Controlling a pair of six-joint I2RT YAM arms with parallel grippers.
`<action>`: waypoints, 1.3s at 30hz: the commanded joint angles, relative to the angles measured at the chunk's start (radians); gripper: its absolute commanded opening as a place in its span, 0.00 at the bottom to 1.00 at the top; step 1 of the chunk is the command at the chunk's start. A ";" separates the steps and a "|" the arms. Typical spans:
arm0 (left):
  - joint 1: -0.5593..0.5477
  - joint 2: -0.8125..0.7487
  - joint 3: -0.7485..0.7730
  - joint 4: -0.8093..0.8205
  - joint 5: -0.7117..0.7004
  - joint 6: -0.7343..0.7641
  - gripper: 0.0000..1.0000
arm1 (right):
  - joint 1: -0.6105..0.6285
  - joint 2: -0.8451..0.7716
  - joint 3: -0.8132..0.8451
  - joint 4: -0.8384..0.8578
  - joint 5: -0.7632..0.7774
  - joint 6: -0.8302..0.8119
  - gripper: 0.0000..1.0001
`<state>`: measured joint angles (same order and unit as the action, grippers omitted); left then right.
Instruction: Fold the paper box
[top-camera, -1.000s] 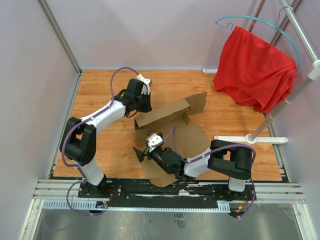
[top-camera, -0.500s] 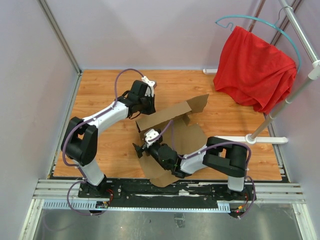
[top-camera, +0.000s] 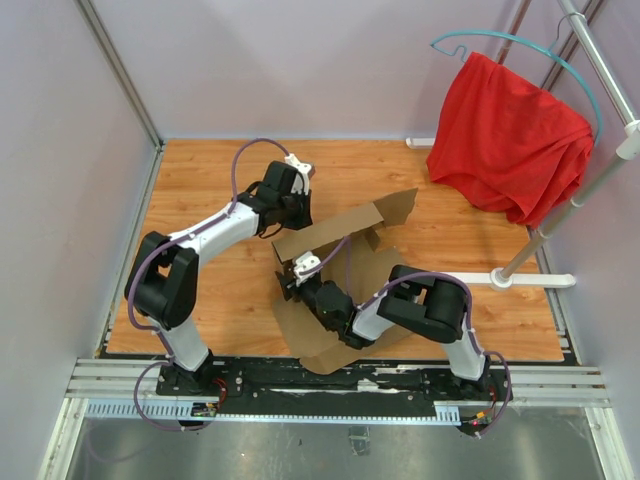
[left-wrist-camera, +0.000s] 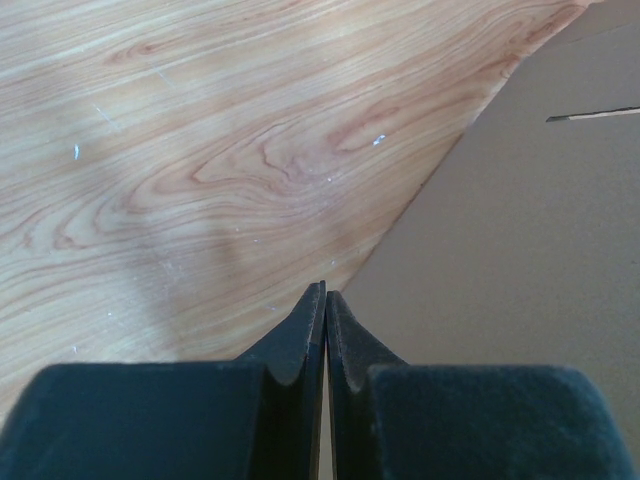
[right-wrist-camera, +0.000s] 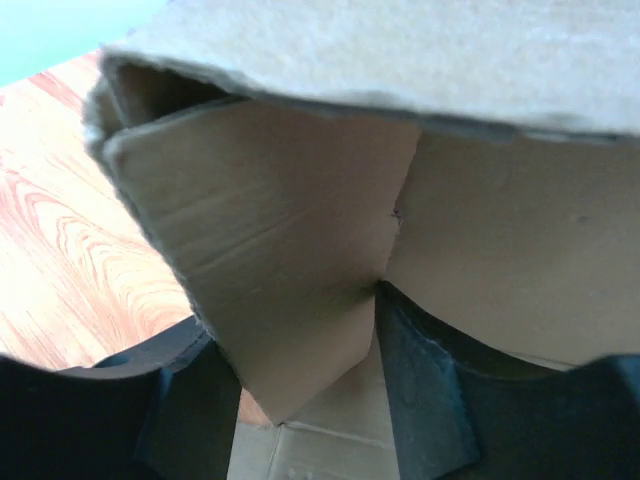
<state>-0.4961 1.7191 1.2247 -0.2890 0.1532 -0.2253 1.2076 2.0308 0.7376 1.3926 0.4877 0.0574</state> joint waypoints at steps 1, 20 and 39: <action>-0.008 0.015 0.035 -0.011 0.021 0.004 0.07 | -0.029 0.014 -0.006 0.148 -0.031 0.005 0.50; -0.007 0.035 0.048 -0.033 0.013 0.013 0.06 | -0.057 -0.004 -0.005 0.083 -0.205 0.010 0.25; -0.007 0.053 0.061 -0.058 0.009 0.002 0.05 | -0.035 -0.211 -0.123 0.025 -0.144 -0.068 0.44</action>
<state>-0.4988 1.7592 1.2568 -0.3389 0.1436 -0.2214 1.1599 1.8606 0.6361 1.4357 0.3340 0.0200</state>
